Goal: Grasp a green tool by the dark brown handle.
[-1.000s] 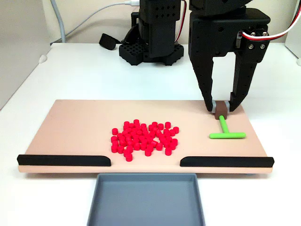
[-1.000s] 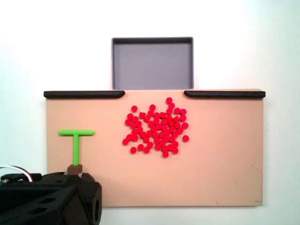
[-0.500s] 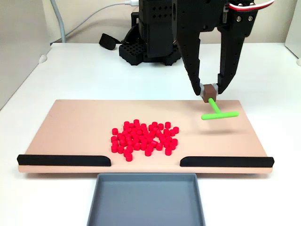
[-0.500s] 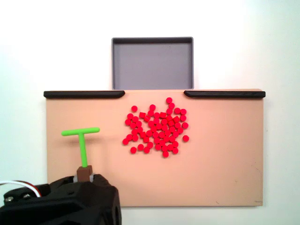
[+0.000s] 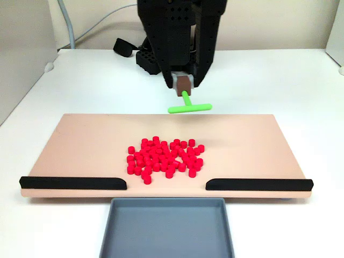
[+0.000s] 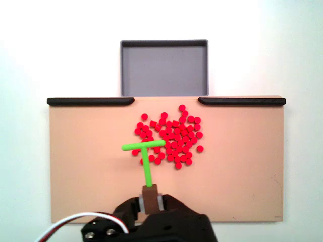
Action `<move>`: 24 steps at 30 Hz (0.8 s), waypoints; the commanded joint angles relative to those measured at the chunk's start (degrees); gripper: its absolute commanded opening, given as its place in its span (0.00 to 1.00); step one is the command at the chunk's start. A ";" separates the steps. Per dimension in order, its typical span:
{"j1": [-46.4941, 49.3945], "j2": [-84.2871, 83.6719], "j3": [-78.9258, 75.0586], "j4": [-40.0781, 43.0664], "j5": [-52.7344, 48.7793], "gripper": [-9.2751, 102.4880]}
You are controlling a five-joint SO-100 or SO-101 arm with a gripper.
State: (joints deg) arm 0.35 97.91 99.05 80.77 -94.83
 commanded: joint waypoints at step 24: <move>4.92 0.79 -1.05 0.97 4.66 0.08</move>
State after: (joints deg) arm 6.33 98.70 99.05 81.74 -91.76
